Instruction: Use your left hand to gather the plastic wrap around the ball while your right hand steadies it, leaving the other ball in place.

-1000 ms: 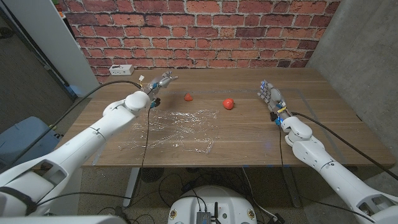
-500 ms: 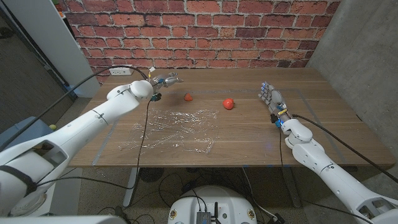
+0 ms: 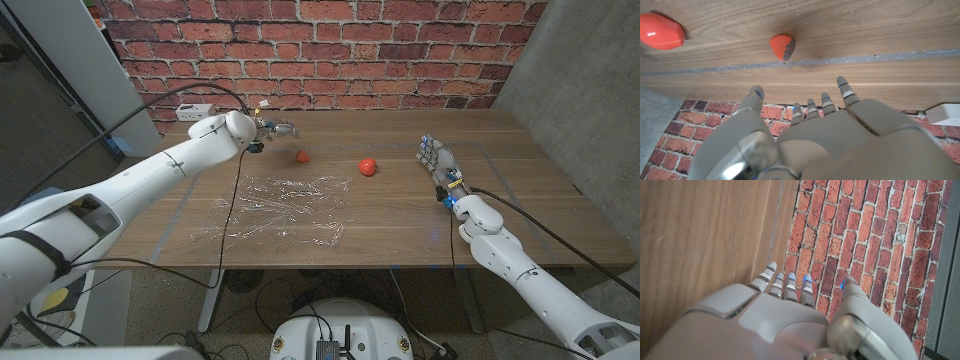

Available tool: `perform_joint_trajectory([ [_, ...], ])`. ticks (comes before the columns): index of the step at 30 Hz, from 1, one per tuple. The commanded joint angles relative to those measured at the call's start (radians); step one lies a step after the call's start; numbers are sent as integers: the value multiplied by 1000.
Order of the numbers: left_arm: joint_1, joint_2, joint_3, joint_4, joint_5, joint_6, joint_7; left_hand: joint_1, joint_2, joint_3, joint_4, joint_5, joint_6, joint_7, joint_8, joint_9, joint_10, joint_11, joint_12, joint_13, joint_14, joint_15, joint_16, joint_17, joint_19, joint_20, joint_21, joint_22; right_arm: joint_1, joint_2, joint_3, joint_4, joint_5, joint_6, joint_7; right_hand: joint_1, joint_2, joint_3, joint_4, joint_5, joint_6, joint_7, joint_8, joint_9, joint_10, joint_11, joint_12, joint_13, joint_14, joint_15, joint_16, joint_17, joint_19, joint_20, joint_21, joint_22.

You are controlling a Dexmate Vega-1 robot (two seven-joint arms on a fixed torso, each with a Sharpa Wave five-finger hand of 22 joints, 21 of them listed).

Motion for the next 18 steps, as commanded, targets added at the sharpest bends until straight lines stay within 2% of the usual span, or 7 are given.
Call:
perform_joint_trajectory([
  [1, -153, -57, 176, 51, 231, 67, -167, 77, -16, 14, -24, 5, 63, 4, 11, 5, 56, -14, 15, 6, 54, -24, 13, 5, 41, 11, 0, 1, -17, 3, 7, -2, 12, 7, 0, 0, 4, 6, 4, 3, 16, 4, 6, 3, 17, 1, 9, 4, 13, 6, 7, 6, 1, 8, -6, 5],
  [4, -174, -72, 202, 66, 282, 61, -189, 133, -41, 17, -30, 8, 86, 7, 11, 5, 91, -21, 21, 8, 93, -34, 17, 5, 67, 11, -1, 0, -20, 3, 8, -2, 15, 8, 1, -1, 4, 6, 5, 3, 22, 5, 7, 3, 22, 0, 10, 5, 19, 10, 10, 6, 1, 9, -6, 5],
  [6, -198, -86, 235, 82, 334, 55, -215, 203, -60, 24, -33, 13, 127, 6, 18, 5, 115, -27, 22, 9, 127, -40, 19, 6, 84, 11, -6, -1, -25, 1, 10, -5, 15, 7, -2, -2, 4, 5, 6, 3, 26, 6, 7, 3, 26, 2, 12, 5, 20, 9, 10, 7, 1, 9, -6, 5],
  [8, -210, -97, 253, 93, 372, 49, -234, 231, -65, 27, -34, 15, 137, 5, 18, 5, 119, -21, 20, 9, 144, -43, 22, 7, 90, 10, -7, -1, -27, -1, 11, -8, 15, 4, -5, -2, 4, 5, 6, 3, 31, 10, 8, 3, 36, 7, 15, 5, 21, 10, 10, 7, 1, 11, -6, 5],
  [15, -236, -144, 276, 150, 449, 26, -286, 384, -111, 27, -32, 27, 166, -29, 10, 6, 161, -25, 20, 11, 202, -66, 24, 9, 133, 8, -9, 1, -31, 3, 14, 0, 21, 12, -2, -4, 4, 5, 8, 3, 49, 14, 10, 4, 49, 8, 18, 5, 28, 8, 13, 9, 2, 14, -5, 6],
  [17, -242, -159, 283, 168, 469, 23, -297, 433, -131, 13, -25, 32, 176, -41, 5, 7, 187, -20, 24, 13, 224, -87, 25, 10, 157, -51, -7, 0, -30, 3, 15, 2, 21, 12, -2, -5, 4, 4, 9, 3, 53, 15, 11, 4, 52, 9, 18, 5, 30, 8, 14, 9, 3, 14, -5, 6],
  [18, -244, -166, 287, 176, 478, 21, -302, 459, -143, -5, -17, 35, 187, -53, 2, 7, 216, -32, 29, 14, 260, -108, 32, 10, 184, -89, -2, 0, -30, 4, 15, 3, 21, 13, -1, -6, 4, 4, 9, 2, 55, 16, 11, 4, 52, 8, 18, 6, 32, 9, 15, 10, 3, 12, -5, 6],
])
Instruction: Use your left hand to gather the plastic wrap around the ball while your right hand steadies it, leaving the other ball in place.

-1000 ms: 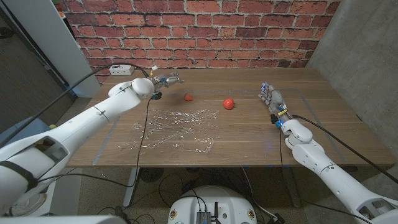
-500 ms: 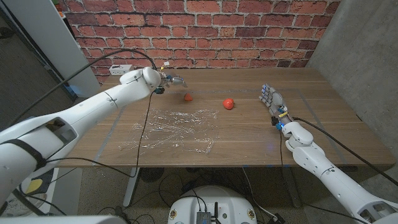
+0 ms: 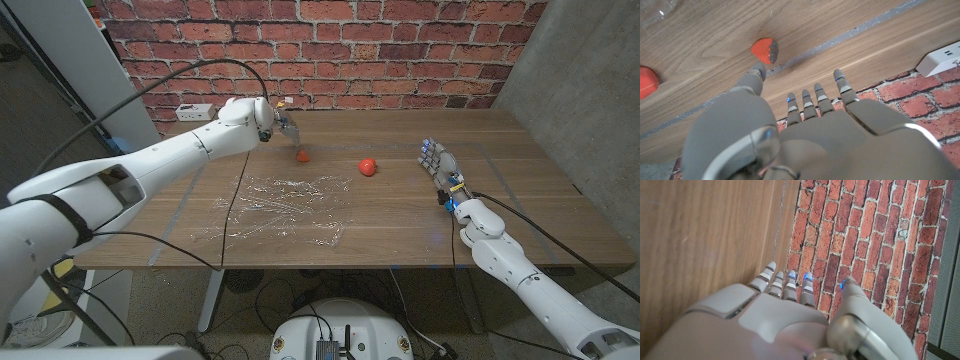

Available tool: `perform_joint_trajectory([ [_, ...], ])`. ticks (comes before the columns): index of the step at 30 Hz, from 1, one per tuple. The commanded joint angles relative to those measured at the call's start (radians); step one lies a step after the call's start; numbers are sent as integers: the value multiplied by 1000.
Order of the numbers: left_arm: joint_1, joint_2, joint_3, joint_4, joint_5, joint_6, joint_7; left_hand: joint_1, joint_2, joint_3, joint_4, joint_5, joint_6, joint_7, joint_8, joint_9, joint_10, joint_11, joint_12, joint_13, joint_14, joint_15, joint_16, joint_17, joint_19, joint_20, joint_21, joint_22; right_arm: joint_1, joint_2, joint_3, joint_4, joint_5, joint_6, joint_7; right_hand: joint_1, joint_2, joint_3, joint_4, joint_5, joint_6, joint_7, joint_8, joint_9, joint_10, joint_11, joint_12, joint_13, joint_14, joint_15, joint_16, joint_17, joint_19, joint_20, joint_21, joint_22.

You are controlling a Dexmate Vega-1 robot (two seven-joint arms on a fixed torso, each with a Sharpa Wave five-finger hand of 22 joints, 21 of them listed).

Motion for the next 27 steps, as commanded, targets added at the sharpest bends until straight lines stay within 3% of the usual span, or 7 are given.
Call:
perform_joint_trajectory([
  [1, -67, -81, 79, 94, 165, -24, -100, 82, -33, -35, 18, 13, 30, -27, -5, 3, 64, -7, 16, 5, 76, -45, 16, 5, 56, -90, 10, 2, -7, 3, 5, 8, 7, 6, 1, -5, 4, 0, 5, 2, 13, 1, 6, 4, 16, 5, 11, 6, 9, 4, 7, 5, 6, 3, 3, 6],
  [2, -67, -86, 81, 102, 172, -30, -100, 89, -38, -48, 22, 15, 39, -29, -6, 3, 75, 0, 17, 6, 101, -46, 21, 6, 87, -106, 19, 2, -6, 4, 5, 10, 7, 6, 1, -6, 4, 0, 5, 2, 14, 2, 6, 4, 19, 7, 11, 6, 10, 4, 7, 5, 7, 3, 3, 6],
  [7, -70, -112, 100, 133, 218, -52, -109, 102, -49, -73, 29, 20, 59, -25, -5, 5, 102, 2, 22, 9, 142, -52, 31, 8, 119, -123, 25, 0, -1, 7, 5, 19, 10, 6, 6, -9, 4, -1, 7, 2, 23, 1, 6, 4, 26, 5, 13, 6, 13, 1, 9, 7, 7, -1, 3, 6],
  [12, -57, -129, 101, 157, 245, -86, -86, 103, -55, -91, 35, 23, 69, -36, -6, 6, 102, 2, 19, 12, 150, -49, 32, 11, 138, -94, 28, 0, 3, 9, 4, 25, 10, 7, 8, -11, 3, -2, 10, 2, 30, 0, 2, 4, 37, 10, 13, 7, 19, -1, 10, 9, 6, -4, 3, 6],
  [19, -31, -144, 76, 187, 239, -153, -37, 127, -43, -104, 37, 29, 95, -36, -1, 8, 133, -5, 29, 19, 164, -52, 36, 16, 186, -93, 40, -1, 9, 11, 4, 34, 12, 5, 12, -13, 3, -2, 11, 1, 39, 4, 1, 5, 50, 17, 16, 8, 28, 2, 13, 10, 9, 2, 5, 6],
  [22, -23, -152, 75, 197, 247, -166, -24, 138, -33, -114, 40, 29, 109, -39, 0, 9, 147, -8, 33, 24, 179, -60, 42, 19, 196, -48, 40, 0, 11, 13, 3, 38, 13, 5, 14, -13, 3, -2, 11, 2, 43, 7, 1, 5, 55, 18, 16, 8, 31, 4, 14, 10, 11, 4, 5, 7],
  [27, -17, -165, 75, 214, 255, -181, -25, 146, -24, -123, 43, 28, 136, -34, 7, 10, 171, -14, 42, 29, 198, -65, 51, 23, 202, -35, 39, 1, 15, 14, 3, 42, 14, 3, 15, -15, 2, -2, 13, 1, 46, 7, -1, 5, 62, 18, 17, 8, 34, 3, 14, 11, 10, 3, 5, 7],
])
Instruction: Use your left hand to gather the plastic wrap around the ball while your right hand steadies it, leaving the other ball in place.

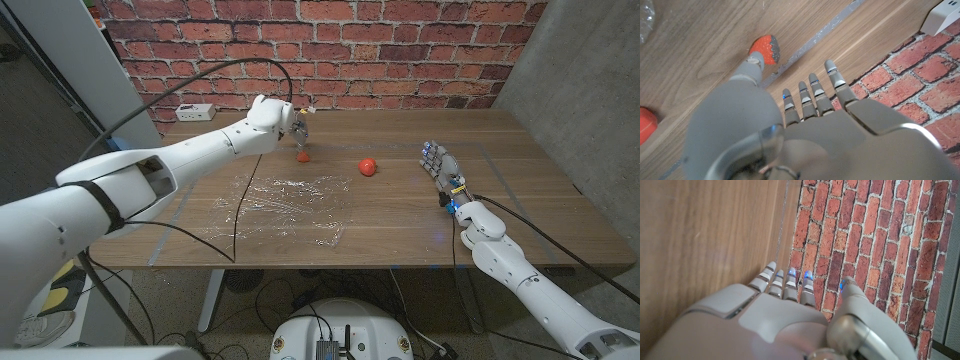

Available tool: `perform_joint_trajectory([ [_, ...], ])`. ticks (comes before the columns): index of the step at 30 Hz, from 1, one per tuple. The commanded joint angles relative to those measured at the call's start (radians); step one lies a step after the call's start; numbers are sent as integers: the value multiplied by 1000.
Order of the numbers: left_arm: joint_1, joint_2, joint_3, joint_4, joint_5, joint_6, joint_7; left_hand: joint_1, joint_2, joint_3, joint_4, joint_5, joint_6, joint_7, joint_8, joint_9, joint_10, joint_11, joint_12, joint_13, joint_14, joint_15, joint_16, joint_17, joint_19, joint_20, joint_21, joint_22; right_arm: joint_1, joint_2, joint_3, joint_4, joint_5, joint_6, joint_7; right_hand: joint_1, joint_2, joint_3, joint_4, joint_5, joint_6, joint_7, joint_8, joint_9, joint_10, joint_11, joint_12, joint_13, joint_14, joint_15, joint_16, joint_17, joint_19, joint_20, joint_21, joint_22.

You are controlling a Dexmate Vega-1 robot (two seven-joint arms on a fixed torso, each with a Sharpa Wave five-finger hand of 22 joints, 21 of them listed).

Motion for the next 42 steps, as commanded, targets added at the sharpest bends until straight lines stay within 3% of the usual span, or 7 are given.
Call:
perform_joint_trajectory([
  [1, 24, -33, -8, 46, 29, -59, 30, 17, 2, -9, 0, 2, 25, 3, 11, 6, 23, -5, 10, 6, 16, -37, 8, 5, 6, 8, 5, 1, 9, 4, -1, 14, 3, -3, 5, -10, -3, 2, 8, 1, 15, 1, -1, 5, 15, 5, 8, 3, 5, 3, 11, 2, 11, 4, 5, 2],
  [11, 50, -40, -23, 71, 11, -96, 54, 23, -1, -28, 1, 0, 22, 4, 4, 7, 15, 6, 7, 13, 6, -24, 4, 8, 25, 4, 8, 2, 9, 1, -1, 12, 3, -9, 4, -11, -3, 2, 9, 1, 18, 0, -4, 5, 19, 5, 7, 4, 8, 1, 11, 2, 11, 3, 5, 2],
  [14, 52, -48, -21, 84, 6, -104, 52, 29, 2, -37, 2, 1, 26, 3, 3, 8, 23, 7, 10, 17, 17, -29, 9, 9, 53, -7, 17, 2, 9, 0, -1, 9, 3, -13, 2, -11, -3, 3, 10, 1, 20, -1, -5, 5, 21, 3, 6, 4, 9, -1, 10, 3, 10, 0, 4, 2],
  [20, 62, -49, -19, 84, 9, -106, 58, 44, 13, -42, 1, 2, 41, 9, 6, 9, 32, 4, 13, 21, 32, -37, 16, 11, 82, -2, 25, 1, 6, -2, -1, 4, 4, -17, 0, -12, -3, 3, 11, 1, 23, 1, -7, 5, 24, 6, 5, 5, 11, 1, 10, 3, 11, 3, 5, 2],
  [30, 86, -42, -19, 69, 22, -105, 90, 90, 52, -44, -6, -5, 86, 11, 14, 9, 76, -5, 29, 30, 91, -55, 45, 18, 133, -34, 38, 1, -5, -6, 0, -9, 4, -17, -4, -13, -5, 4, 11, 1, 26, 0, -10, 6, 28, 6, 2, 5, 13, 2, 9, 3, 11, 3, 5, 2],
  [39, 128, -41, -28, 79, 29, -109, 171, 142, 84, -49, -15, -26, 153, 36, 28, 11, 129, -6, 47, 40, 166, -80, 84, 26, 198, -61, 60, 1, -23, -13, 4, -30, 4, -18, -13, -14, -5, 4, 12, 1, 28, 0, -12, 6, 32, 8, 1, 6, 16, 3, 8, 4, 12, 5, 5, 2],
  [42, 141, -40, -28, 80, 35, -107, 196, 182, 100, -45, -23, -32, 207, 61, 42, 13, 178, -17, 66, 49, 217, -102, 108, 30, 235, -78, 75, 1, -29, -16, 5, -41, 3, -20, -19, -14, -5, 5, 12, 1, 29, 1, -12, 6, 35, 9, 1, 6, 16, 2, 8, 4, 13, 6, 5, 2],
])
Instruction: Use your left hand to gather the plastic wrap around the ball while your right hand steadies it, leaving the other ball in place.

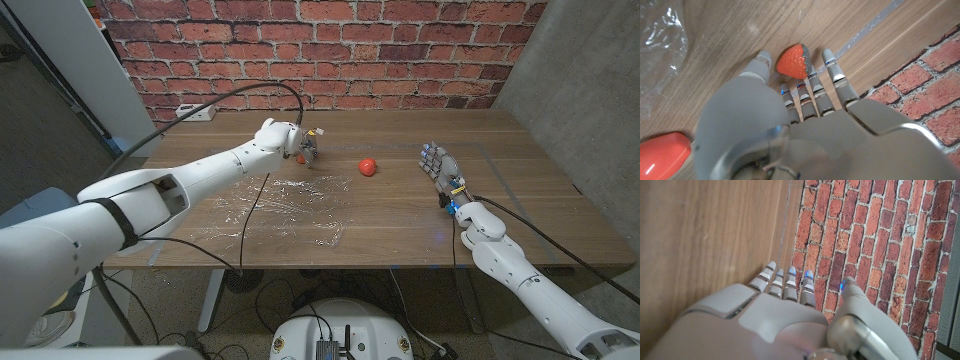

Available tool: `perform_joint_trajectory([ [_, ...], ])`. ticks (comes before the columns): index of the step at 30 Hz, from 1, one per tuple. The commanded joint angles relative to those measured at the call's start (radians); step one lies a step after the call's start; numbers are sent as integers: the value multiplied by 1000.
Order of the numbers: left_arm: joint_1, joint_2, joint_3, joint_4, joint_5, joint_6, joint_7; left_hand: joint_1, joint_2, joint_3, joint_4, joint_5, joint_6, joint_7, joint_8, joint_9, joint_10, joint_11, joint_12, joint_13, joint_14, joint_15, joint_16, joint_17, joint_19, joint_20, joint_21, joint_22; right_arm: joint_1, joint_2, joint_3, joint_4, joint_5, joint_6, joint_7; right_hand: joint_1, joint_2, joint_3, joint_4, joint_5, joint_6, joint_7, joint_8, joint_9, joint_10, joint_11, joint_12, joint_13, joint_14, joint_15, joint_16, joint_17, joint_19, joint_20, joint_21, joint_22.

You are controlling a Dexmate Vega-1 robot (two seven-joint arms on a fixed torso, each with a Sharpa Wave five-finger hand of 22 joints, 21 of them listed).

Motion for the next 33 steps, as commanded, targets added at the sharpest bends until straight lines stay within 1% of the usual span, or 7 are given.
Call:
perform_joint_trajectory([
  [1, 50, 3, -3, 9, 14, -3, 91, 61, 23, 13, -16, -10, 74, 28, 23, 5, 65, -7, 28, 15, 72, -102, 35, 8, 54, -24, 23, 1, -21, -10, 6, -30, -2, -5, -16, -6, 3, 5, 3, 1, 6, 2, 0, 6, 15, 3, -3, 6, 10, 3, 1, 4, 8, 3, 5, 2],
  [6, 52, -4, 6, 19, 28, 15, 79, 129, 39, 17, -25, -18, 136, 30, 34, 9, 90, -17, 48, 32, 149, -131, 76, 29, 126, -67, 59, 5, -23, -17, 5, -44, -5, -14, -21, -6, 2, 5, 3, 1, 7, 2, -1, 6, 16, 2, -4, 6, 12, 3, 1, 4, 8, 3, 5, 2],
  [9, 53, -7, 10, 25, 33, 23, 80, 225, 61, 28, -28, -13, 228, 58, 55, 17, 124, -16, 84, 58, 233, -152, 128, 77, 175, -124, 103, 12, -24, -21, 5, -52, -7, -19, -25, -6, 2, 5, 3, 1, 8, 1, -1, 6, 17, -1, -4, 6, 12, 3, 1, 4, 8, 1, 5, 2],
  [12, 58, -9, 6, 31, 30, 28, 91, 304, 60, 15, -28, -6, 315, 94, 77, 28, 182, -15, 127, 84, 301, -164, 179, 132, 212, -152, 158, 23, -25, -23, 5, -58, -9, -23, -29, -6, 2, 6, 3, 1, 10, 2, -2, 6, 19, 0, -5, 6, 14, 5, 0, 4, 9, 2, 5, 2],
  [15, 67, -5, 2, 26, 34, 38, 116, 390, 52, -8, -21, 2, 506, 128, 156, 73, 321, 3, 220, 136, 414, -180, 224, 186, 253, -190, 274, 49, -26, -25, 6, -63, -9, -26, -33, -7, 2, 6, 3, 1, 10, 2, -2, 6, 22, 1, -5, 6, 16, 6, 1, 4, 10, 3, 6, 2],
  [18, 75, 4, -10, 14, 27, 40, 135, 392, 57, -5, -9, 5, 562, 147, 194, 109, 385, -1, 278, 182, 497, -178, 212, 184, 277, -202, 337, 50, -26, -26, 6, -66, -11, -27, -36, -9, 2, 6, 5, 1, 10, 1, -3, 6, 24, 1, -5, 7, 19, 5, 1, 4, 11, 2, 6, 2],
  [33, 158, 136, -108, -270, 56, 68, 197, 397, 58, -1, -9, 7, 563, 146, 206, 132, 380, 5, 300, 216, 506, -173, 190, 191, 263, -201, 366, 43, -28, -32, 7, -92, -29, -32, -65, -11, 1, 7, 6, 1, 15, 4, -3, 6, 27, 3, -8, 7, 23, 7, 0, 4, 14, 6, 6, 2],
])
